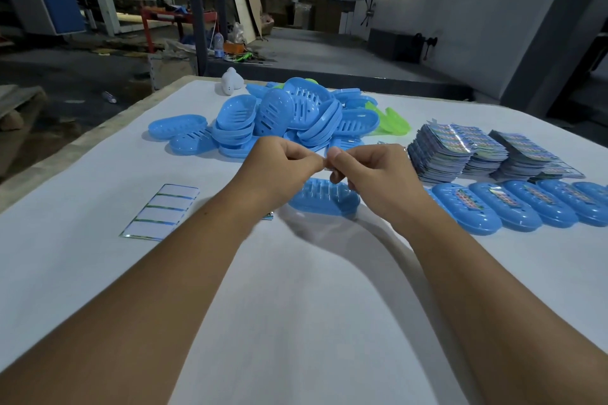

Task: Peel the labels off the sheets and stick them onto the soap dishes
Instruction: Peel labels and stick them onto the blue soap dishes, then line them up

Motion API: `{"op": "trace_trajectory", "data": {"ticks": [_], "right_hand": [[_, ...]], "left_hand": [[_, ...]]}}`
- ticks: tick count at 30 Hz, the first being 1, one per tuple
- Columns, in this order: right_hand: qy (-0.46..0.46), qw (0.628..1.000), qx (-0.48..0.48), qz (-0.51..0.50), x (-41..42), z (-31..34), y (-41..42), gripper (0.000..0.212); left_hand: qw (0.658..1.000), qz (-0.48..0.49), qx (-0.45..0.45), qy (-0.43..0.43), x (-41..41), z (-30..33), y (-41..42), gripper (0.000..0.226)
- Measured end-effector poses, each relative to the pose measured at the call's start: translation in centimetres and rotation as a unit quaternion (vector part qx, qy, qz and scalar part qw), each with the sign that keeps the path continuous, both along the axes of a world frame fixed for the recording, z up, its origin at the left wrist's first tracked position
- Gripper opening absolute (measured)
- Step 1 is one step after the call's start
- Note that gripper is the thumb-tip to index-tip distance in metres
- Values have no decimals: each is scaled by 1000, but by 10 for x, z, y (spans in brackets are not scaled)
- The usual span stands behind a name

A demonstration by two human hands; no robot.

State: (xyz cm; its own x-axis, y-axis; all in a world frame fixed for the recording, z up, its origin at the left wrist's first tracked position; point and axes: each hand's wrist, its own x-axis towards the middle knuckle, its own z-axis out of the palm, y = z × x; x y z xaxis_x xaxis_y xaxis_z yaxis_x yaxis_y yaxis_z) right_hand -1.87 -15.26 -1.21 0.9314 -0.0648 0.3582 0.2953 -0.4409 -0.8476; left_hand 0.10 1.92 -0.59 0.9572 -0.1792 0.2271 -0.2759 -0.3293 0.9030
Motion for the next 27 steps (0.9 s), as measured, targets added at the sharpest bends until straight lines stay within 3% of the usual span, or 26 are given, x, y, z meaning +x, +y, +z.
{"op": "trace_trajectory", "data": {"ticks": [8,16,19,23,27], "right_hand": [[21,996,-5,-90,8,-5,-4,22],[62,993,-3,-96,7,-1,-9,23],[86,991,-28,-96,8,-1,-13,32],[111,987,-69,-95,8,-5,-14,46],[125,981,-110,-97,10,-7,-14,40]], "left_hand": [[998,67,3,-15,7,-6,-1,15],[997,76,29,-4,14,-9,2,32],[996,68,45,21,16,-13,2,37],[996,56,66,39,15,-17,1,28],[994,63,80,35,16,-22,1,17]]}}
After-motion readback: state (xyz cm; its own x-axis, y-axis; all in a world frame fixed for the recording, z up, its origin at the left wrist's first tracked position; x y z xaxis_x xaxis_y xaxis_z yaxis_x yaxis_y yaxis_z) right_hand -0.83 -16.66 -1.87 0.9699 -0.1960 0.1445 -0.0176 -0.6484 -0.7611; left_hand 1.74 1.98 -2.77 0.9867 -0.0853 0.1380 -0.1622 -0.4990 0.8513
